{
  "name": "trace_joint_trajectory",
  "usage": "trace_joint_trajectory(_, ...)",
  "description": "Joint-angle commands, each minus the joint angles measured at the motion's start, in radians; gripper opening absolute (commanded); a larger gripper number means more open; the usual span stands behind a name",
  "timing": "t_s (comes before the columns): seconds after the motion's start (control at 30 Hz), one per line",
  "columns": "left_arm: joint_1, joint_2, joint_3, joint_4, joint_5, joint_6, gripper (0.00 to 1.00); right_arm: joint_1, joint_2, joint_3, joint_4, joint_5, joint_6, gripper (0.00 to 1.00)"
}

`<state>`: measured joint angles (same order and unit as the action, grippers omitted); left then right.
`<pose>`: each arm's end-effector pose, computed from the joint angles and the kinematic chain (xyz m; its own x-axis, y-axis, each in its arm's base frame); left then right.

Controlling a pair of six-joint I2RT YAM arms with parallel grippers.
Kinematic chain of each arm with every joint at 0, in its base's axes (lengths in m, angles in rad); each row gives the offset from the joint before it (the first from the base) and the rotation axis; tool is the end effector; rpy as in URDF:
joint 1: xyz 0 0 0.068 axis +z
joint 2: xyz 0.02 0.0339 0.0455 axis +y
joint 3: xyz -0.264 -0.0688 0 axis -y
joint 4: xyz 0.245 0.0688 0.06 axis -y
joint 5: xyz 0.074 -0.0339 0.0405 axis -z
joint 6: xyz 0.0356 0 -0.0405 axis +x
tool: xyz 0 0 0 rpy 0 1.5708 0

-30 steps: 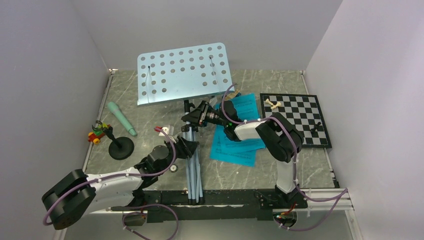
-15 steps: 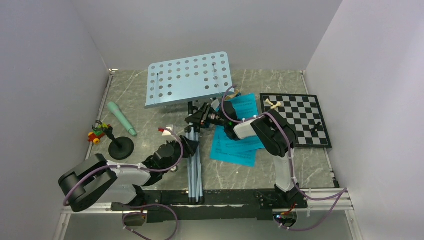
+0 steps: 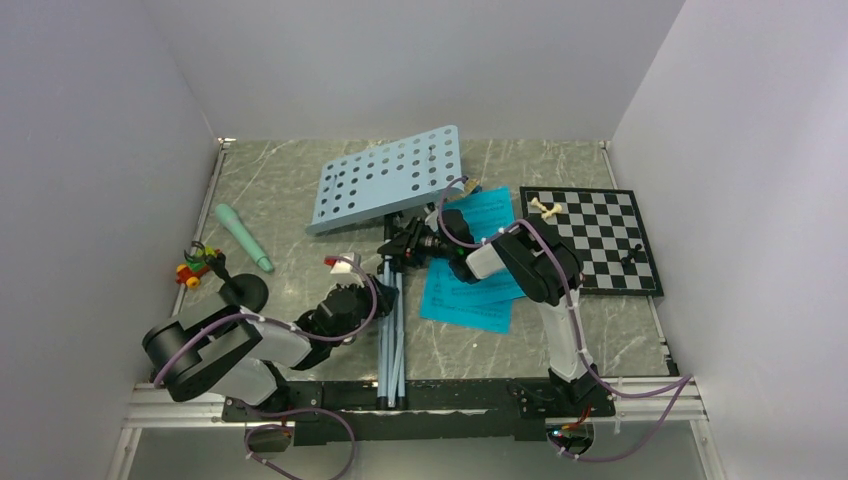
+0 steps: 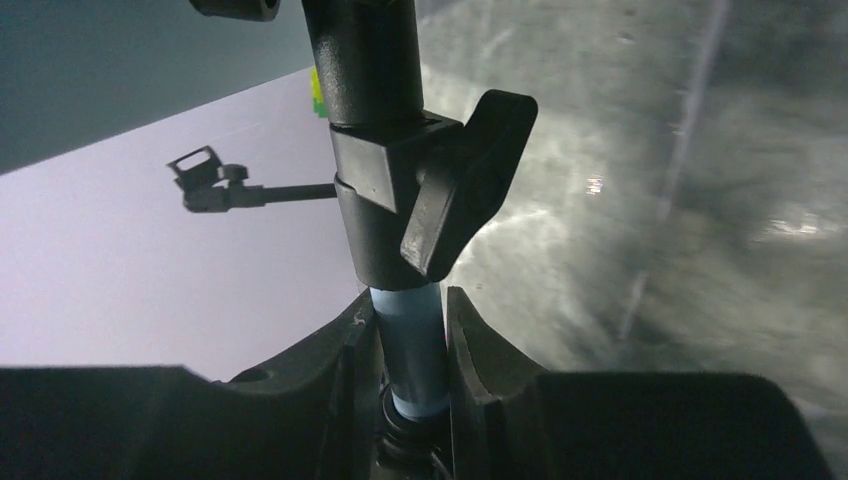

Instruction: Pack up the instrument practice props

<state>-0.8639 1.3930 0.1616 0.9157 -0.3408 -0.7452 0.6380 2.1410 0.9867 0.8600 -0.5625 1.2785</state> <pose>0.1478 -0.1548 0.1289 -0.4942 -0.4054 -0.7690 0.2383 0.7875 -0.5683 0.3230 0.2631 0.1058 -0.9422 0.3098 -0.1276 -0.0402 0.2736 0.9610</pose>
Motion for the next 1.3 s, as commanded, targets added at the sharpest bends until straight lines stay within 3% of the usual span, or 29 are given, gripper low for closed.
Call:
trace_joint_trajectory(0.0,-0.008,0.041,0.012,0.062,0.012,0.093,0.0,0.04,-0.026,0.006,0.08,-0.227,0.081,0.0)
trace_joint_trajectory(0.33,-0.008,0.135,0.012,0.122,0.026,0.066,0.0,0.025,-0.004,-0.041,0.121,-0.225,0.109,0.0)
trace_joint_trajectory(0.4,-0.007,0.142,0.013,0.128,0.025,0.063,0.0,0.019,-0.004,-0.058,0.136,-0.231,0.124,0.19)
trace_joint_trajectory(0.5,-0.009,0.147,0.01,0.139,0.02,0.061,0.0,0.009,-0.032,-0.088,0.103,-0.218,0.103,0.38)
trace_joint_trajectory(0.73,-0.008,0.142,0.005,0.15,0.007,0.054,0.0,-0.014,-0.097,-0.135,0.0,-0.193,0.044,0.58)
trace_joint_trajectory(1.07,-0.007,0.1,-0.007,0.143,-0.014,0.068,0.0,-0.042,-0.251,-0.206,-0.237,-0.152,-0.11,0.63)
trace_joint_trajectory(1.27,-0.008,0.088,-0.01,0.14,-0.02,0.075,0.0,-0.083,-0.342,-0.317,-0.26,-0.123,-0.126,0.64)
